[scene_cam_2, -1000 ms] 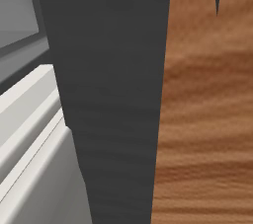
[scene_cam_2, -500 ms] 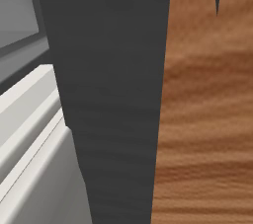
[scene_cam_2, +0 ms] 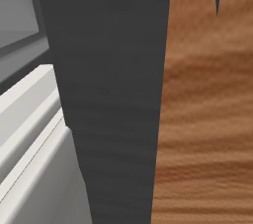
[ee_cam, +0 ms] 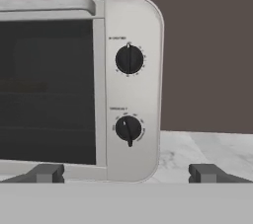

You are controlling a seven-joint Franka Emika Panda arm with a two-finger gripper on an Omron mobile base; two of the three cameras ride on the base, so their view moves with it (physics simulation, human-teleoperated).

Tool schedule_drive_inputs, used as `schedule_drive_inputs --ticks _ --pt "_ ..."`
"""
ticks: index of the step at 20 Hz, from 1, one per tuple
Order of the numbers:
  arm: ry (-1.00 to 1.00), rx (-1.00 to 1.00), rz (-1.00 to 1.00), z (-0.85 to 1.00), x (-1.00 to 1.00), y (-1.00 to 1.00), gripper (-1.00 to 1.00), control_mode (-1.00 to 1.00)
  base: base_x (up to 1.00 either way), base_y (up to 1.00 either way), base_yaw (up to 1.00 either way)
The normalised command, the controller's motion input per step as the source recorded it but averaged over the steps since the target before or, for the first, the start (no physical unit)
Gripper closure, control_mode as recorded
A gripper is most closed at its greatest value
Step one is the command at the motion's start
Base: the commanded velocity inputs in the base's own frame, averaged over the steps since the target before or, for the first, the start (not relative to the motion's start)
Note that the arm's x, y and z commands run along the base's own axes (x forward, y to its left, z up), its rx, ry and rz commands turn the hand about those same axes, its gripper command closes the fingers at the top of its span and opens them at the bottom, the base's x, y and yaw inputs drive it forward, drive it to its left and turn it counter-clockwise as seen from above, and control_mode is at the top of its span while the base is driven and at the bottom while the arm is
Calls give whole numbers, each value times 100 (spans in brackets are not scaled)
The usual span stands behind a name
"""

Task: Pull the toaster oven rack outwards. Pick up the baguette from the plate and place it on the toaster oven rack. Close the toaster oven door fully and set the temperature to the lowest setting.

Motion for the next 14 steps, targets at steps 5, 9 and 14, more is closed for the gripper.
schedule_drive_inputs --ticks 5,9,14 --pt "0 0 0 -20 17 2 -100 -100 0 0 0" --pt "0 0 0 0 31 0 -100 -100 0 0 0" --pt "0 0 0 4 27 0 -100 -100 0 0 0"
